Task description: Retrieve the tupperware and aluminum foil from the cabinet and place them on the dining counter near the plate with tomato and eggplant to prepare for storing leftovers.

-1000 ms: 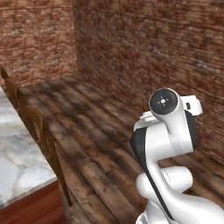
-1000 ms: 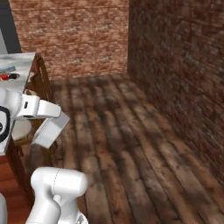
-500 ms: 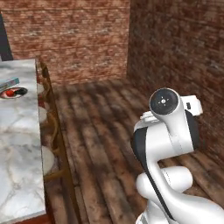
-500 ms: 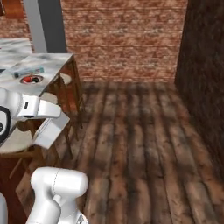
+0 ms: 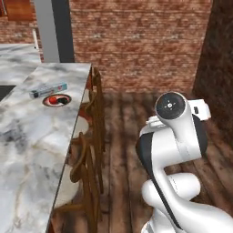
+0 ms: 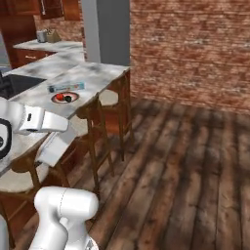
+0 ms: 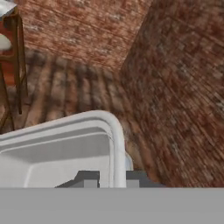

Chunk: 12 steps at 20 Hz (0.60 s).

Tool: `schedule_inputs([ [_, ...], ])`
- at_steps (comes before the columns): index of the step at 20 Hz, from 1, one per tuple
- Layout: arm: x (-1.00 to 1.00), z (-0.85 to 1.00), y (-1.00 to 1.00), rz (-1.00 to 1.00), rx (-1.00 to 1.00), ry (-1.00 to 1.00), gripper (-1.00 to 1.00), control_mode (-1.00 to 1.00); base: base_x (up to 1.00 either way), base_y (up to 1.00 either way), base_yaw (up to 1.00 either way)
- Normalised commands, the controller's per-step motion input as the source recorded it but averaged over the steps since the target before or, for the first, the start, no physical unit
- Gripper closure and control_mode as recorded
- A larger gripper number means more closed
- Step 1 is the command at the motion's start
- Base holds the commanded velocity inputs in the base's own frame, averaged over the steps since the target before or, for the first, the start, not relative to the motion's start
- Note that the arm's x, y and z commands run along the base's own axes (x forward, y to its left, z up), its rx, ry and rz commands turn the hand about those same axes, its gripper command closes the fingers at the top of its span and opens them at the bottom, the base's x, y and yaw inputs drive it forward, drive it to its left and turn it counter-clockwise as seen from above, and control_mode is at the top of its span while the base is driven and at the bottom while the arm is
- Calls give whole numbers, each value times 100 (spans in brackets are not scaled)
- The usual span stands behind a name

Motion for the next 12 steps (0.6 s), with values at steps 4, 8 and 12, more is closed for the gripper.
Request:
schedule_inputs([
  [4,0,0,0,0,0,0,100,100,100,-33,58],
  [8,0,0,0,0,0,0,100,100,100,-36,57],
  [12,0,0,0,0,0,0,100,100,100,-45,57],
])
